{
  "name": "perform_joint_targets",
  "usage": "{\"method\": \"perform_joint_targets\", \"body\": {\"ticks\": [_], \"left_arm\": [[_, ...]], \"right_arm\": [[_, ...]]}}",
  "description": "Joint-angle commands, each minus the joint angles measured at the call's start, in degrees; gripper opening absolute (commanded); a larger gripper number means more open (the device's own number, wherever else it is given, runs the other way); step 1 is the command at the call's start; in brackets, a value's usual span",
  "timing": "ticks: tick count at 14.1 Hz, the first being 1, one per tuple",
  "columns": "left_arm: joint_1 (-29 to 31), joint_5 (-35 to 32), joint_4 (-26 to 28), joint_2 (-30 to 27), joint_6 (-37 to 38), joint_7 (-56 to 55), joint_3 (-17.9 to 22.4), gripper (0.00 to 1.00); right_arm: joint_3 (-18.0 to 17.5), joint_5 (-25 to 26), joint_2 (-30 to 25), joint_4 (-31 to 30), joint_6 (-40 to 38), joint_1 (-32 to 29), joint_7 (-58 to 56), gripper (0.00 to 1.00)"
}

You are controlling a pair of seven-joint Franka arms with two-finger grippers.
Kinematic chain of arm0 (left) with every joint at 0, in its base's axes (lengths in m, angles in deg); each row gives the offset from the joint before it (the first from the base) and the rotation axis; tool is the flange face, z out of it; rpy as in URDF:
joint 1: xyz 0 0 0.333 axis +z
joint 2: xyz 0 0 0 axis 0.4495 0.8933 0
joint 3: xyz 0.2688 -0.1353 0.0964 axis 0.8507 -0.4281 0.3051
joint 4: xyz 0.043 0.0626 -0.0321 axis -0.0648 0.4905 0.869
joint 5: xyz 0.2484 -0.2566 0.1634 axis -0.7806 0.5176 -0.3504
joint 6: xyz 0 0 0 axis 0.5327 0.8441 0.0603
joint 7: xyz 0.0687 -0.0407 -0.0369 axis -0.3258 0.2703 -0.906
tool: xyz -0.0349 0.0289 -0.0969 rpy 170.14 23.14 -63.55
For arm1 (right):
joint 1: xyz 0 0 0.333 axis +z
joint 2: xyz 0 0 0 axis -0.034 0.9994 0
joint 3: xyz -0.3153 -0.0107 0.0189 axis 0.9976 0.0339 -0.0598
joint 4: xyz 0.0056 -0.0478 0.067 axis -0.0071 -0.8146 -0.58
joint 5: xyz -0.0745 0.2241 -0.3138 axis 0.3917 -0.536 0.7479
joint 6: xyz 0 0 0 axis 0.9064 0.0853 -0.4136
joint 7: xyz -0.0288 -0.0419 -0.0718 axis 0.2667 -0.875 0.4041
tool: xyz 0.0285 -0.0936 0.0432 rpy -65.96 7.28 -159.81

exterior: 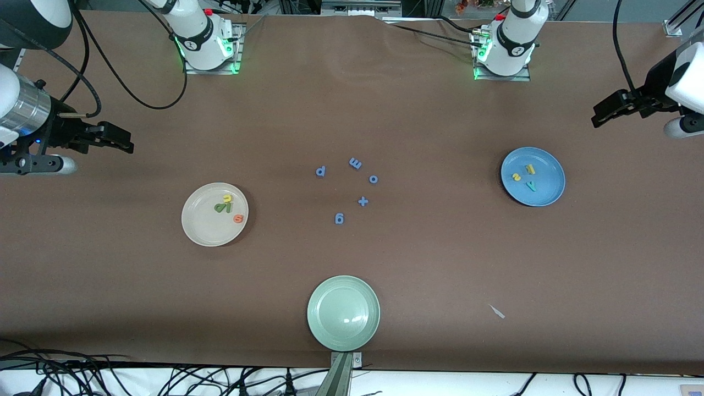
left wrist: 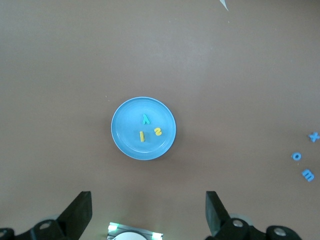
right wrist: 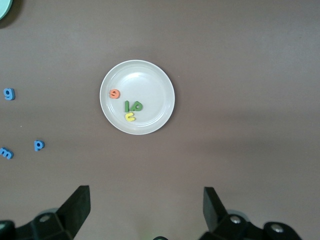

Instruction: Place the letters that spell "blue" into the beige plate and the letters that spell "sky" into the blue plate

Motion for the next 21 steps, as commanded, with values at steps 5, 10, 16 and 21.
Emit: {"method": "perform_joint_targets", "body": {"ticks": [5,10,16,21], "left_arm": [[1.0,3.6,-1.8,1.0,1.4,3.0,0.7,1.0],[1.0,3.2,-3.2,1.3,1.0,3.0,0.7,1.0],[0.7,3.2,-3.2,2.4,0.9,3.0,0.6,1.0],[0.3,2.1,-3.3,3.0,-0.6,4.4,0.6,1.0]], "right_arm": [[-0.9,0.6,1.1,1.8,-0.2,-1.8,-2.4,1.0],[-0.9,0.6,1.6,2.0,0.0,-1.8,-2.4,1.0],[-0.9,0.6,1.6,2.1,0.1,-1.7,-2.4,1.0],[-1.0,0.6,1.6,2.1,0.1,-1.6,-2.4,1.0]]}}
